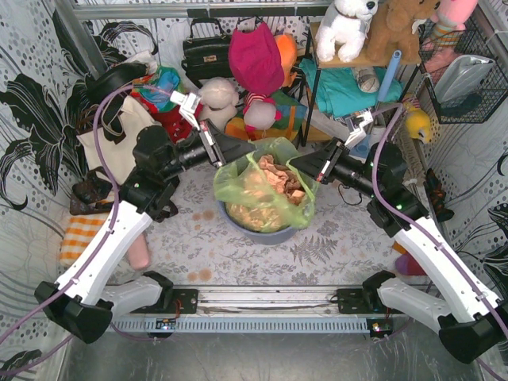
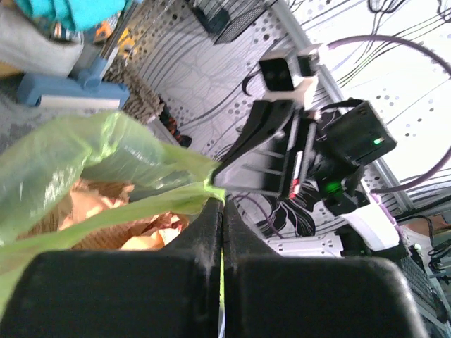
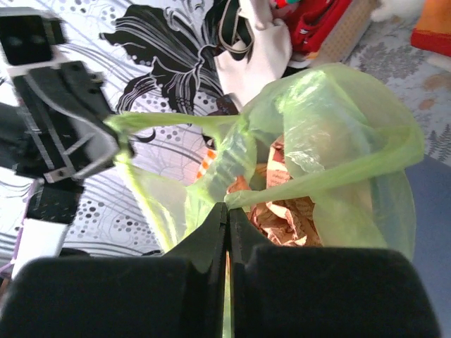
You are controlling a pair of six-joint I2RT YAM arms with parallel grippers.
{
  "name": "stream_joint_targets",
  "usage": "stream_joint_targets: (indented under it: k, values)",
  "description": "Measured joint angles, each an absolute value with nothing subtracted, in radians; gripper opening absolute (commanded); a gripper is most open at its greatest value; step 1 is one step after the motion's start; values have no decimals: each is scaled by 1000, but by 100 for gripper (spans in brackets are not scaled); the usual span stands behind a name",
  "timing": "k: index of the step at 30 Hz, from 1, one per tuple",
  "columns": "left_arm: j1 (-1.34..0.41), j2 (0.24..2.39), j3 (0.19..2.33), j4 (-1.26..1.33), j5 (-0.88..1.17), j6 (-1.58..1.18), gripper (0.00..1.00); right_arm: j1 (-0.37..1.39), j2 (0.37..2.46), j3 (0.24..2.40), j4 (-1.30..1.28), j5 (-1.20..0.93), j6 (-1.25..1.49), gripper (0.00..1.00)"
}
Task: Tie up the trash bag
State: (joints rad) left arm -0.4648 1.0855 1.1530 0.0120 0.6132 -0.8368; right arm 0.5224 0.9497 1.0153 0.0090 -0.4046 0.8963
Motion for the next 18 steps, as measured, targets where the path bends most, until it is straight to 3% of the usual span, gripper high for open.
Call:
stream_joint_targets:
  k: [18]
  values:
    - [-471,1399,1412,34,553,-773,0,522,936,959,-56,-227,870,0]
